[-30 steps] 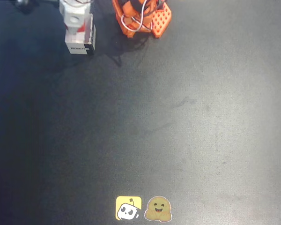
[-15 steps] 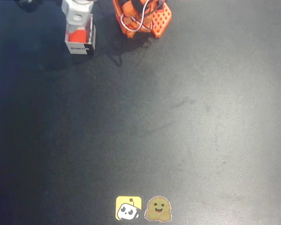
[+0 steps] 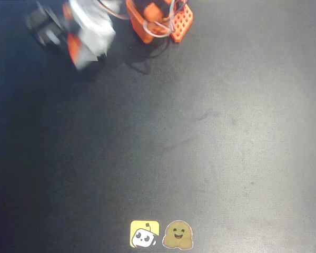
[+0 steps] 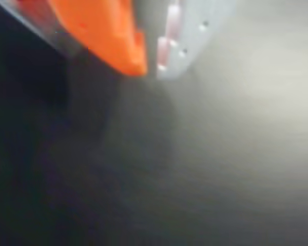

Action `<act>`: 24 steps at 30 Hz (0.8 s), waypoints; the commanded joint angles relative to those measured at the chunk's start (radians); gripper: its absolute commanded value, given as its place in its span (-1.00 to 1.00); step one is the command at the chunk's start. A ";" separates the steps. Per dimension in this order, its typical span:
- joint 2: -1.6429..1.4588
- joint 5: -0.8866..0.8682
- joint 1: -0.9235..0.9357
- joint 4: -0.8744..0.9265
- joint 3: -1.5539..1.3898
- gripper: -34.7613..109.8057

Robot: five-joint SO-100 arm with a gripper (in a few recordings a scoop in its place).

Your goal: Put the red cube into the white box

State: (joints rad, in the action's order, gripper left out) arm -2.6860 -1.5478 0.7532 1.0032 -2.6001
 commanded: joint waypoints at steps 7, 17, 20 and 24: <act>-0.149 0.179 -0.548 -0.149 -0.072 -0.52; -0.511 0.209 -0.715 -0.032 -0.302 -0.52; -0.511 0.169 -0.712 0.020 -0.354 -0.52; -0.511 0.169 -0.701 0.204 -0.354 -0.52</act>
State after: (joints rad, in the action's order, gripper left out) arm -3.1891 -1.3714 0.0445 1.1060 -2.9575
